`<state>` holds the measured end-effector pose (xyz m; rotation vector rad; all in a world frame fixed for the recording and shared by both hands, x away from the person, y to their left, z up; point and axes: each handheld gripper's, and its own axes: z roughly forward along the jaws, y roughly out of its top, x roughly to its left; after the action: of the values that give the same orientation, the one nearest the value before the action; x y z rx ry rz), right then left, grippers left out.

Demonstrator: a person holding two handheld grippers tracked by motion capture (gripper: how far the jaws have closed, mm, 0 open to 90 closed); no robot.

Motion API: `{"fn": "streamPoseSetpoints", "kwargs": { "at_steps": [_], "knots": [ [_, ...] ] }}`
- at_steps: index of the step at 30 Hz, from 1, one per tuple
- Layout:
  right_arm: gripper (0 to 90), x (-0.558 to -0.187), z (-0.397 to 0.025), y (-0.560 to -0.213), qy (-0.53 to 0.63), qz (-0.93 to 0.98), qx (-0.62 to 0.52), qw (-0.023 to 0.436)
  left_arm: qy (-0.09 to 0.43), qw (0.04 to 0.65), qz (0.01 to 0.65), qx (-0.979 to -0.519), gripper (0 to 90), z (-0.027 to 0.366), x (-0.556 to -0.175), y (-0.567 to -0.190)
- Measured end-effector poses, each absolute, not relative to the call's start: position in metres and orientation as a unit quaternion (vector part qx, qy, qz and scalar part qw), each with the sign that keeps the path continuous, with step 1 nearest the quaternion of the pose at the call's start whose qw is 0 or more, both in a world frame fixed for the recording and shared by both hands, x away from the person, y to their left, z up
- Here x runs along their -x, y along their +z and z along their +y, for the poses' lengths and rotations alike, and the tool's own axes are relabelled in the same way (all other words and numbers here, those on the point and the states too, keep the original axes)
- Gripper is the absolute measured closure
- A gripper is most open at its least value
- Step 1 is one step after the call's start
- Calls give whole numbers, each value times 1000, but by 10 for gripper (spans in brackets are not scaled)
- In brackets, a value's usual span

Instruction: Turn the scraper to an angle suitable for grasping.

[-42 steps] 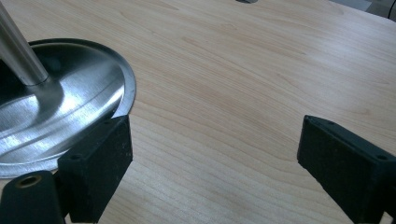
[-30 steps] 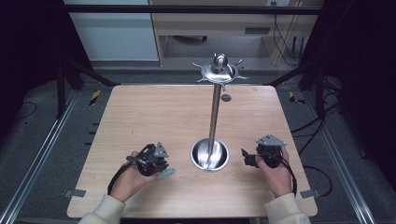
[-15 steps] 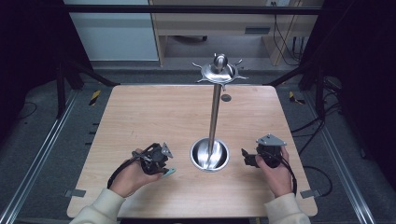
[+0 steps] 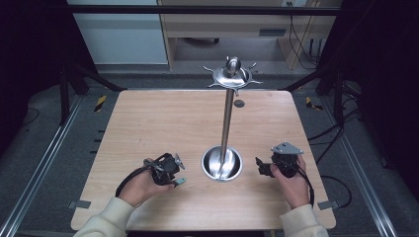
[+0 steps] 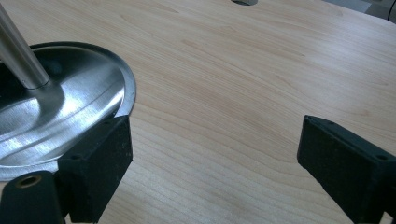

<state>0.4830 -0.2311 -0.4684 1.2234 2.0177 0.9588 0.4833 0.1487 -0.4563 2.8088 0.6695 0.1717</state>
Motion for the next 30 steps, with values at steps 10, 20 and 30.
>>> {"fn": "streamPoseSetpoints", "kwargs": {
  "at_steps": [10,20,30],
  "knots": [
    [106,-483,-231,-468,360,757,-460,293,50,114,223,-967,675,145,-484,-459],
    [106,-483,-231,-469,360,758,-460,293,46,111,224,-967,700,145,-486,-462],
    [106,-483,-231,-469,359,758,-460,292,46,110,226,-967,718,145,-486,-464]
  ]
}}
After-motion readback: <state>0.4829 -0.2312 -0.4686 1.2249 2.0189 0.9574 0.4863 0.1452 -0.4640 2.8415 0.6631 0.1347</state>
